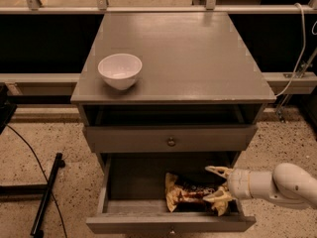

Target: Place brown chip bag into middle drawer

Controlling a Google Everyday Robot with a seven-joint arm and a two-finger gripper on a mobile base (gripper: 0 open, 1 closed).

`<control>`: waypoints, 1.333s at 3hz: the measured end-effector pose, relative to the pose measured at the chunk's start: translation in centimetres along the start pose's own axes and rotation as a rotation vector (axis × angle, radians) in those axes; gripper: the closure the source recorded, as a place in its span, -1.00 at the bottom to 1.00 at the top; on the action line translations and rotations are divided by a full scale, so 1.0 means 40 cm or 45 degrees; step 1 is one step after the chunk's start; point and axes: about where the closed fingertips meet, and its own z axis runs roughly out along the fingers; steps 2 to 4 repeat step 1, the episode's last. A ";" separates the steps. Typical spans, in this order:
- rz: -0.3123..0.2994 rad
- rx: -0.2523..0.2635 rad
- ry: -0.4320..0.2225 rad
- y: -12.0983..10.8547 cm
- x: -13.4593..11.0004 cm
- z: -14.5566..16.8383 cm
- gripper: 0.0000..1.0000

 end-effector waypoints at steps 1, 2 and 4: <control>-0.001 -0.003 -0.002 0.001 -0.002 0.002 -1.00; -0.001 -0.003 -0.002 0.001 -0.002 0.002 -1.00; -0.001 -0.003 -0.002 0.001 -0.002 0.002 -1.00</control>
Offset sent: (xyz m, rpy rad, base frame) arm 0.0000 0.0000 0.0000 0.0000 0.0000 0.0000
